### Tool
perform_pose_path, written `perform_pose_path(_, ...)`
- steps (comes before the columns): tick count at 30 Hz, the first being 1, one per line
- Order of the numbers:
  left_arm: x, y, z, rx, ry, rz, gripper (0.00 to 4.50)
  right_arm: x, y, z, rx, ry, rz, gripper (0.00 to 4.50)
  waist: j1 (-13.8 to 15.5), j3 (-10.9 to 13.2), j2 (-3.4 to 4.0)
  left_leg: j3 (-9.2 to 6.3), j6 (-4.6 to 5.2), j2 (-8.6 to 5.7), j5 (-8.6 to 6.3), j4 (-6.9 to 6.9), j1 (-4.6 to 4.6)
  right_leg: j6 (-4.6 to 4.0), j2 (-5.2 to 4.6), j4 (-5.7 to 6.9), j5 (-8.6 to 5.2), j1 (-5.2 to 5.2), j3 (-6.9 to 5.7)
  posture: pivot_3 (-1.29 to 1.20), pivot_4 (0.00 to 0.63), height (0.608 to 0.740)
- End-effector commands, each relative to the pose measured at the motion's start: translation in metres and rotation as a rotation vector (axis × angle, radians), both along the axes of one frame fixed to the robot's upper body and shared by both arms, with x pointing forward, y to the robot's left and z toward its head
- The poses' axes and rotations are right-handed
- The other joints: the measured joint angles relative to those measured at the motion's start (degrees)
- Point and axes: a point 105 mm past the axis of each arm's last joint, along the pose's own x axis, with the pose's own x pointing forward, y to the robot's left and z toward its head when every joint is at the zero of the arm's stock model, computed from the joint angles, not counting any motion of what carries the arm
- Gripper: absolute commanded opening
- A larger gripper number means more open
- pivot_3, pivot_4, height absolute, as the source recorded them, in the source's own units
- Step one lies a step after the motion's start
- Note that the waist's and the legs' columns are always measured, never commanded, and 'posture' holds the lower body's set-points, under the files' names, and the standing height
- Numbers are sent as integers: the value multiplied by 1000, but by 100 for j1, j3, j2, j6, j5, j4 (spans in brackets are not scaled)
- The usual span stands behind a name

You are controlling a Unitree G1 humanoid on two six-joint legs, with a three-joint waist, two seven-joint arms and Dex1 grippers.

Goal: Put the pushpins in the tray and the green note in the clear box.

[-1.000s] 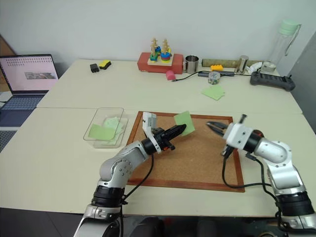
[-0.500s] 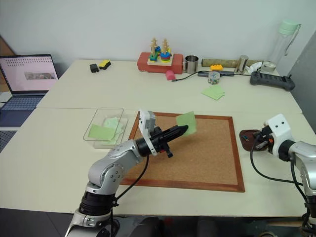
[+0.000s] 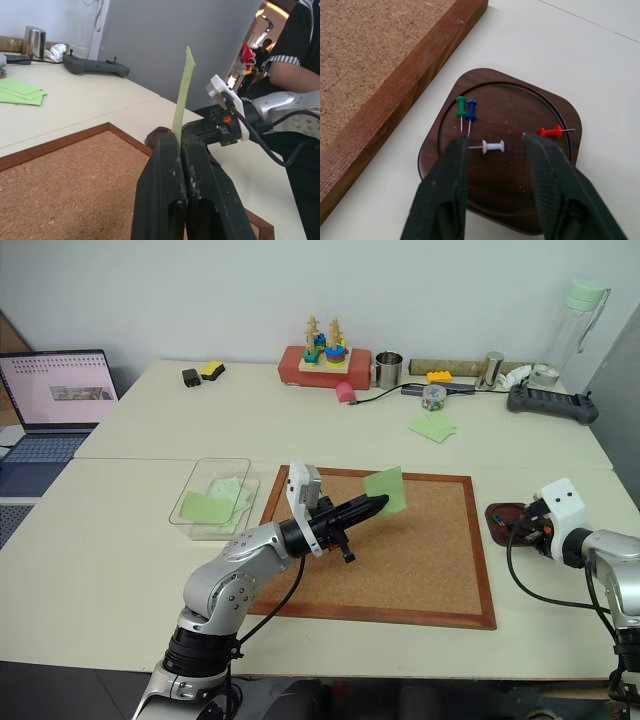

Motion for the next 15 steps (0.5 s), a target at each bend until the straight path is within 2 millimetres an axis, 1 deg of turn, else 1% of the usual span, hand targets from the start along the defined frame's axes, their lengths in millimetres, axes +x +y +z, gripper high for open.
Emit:
perform_pose_path(1, -1, 1, 15, -18, -72, -2, 0, 3, -2, 21, -18, -61, 11, 2706, 0, 0, 0, -1, 0, 0, 0, 0, 0, 0, 0, 0, 0, 0, 0, 0, 150, 740)
perform_pose_path(2, 0, 3, 17, -18, -79, 10, 0, 2, -1, 27, -13, -72, 25, 2945, 0, 0, 0, -1, 0, 0, 0, 0, 0, 0, 0, 0, 0, 0, -1, 0, 150, 740)
perform_pose_path(3, 2, 8, 20, -16, -89, 28, 0, 1, 2, 34, -4, -83, 56, 3087, 0, 0, 0, -1, 0, 0, 0, 0, 0, 0, 0, 0, 0, 0, -1, 0, 150, 740)
perform_pose_path(4, 3, 12, 22, -14, -98, 46, 0, -1, 6, 40, 3, -91, 90, 3087, -1, 0, 1, 0, 0, 0, 0, 0, 0, 0, 0, 0, 0, 0, 0, 0, 150, 740)
perform_pose_path(5, 4, 18, 25, -7, -112, 68, 0, -5, 15, 47, 4, -105, 159, 3087, -7, 1, 2, 1, 0, 0, 0, 0, 0, 0, 0, 0, 0, -1, 1, 0, 150, 740)
perform_pose_path(8, 9, 44, 30, 48, -141, 164, 0, -16, 52, 74, 17, -211, 412, 3087, -23, 5, -1, -1, 1, 3, -1, -3, 0, 0, 3, 1, 0, -3, -1, 0, 150, 740)
perform_pose_path(11, 15, 77, 26, 141, -144, 278, 0, -21, 88, 96, 31, -317, 599, 3087, -56, 5, -1, -3, 3, 11, -3, -6, 3, 1, 12, 1, -1, -3, -2, 0, 150, 740)
perform_pose_path(13, 27, 113, 29, 217, -150, 439, 0, -25, 119, 108, 30, -373, 746, 3087, -103, 12, -1, -4, 4, 11, -3, -4, 5, 1, 13, 1, 0, -2, 0, 0, 150, 740)
perform_pose_path(15, 33, 135, 33, 263, -160, 540, 0, -28, 136, 113, 25, -395, 828, 3087, -127, 24, -14, -9, 5, 11, -3, -3, 6, 1, 12, 5, 0, -2, -3, 0, 150, 740)
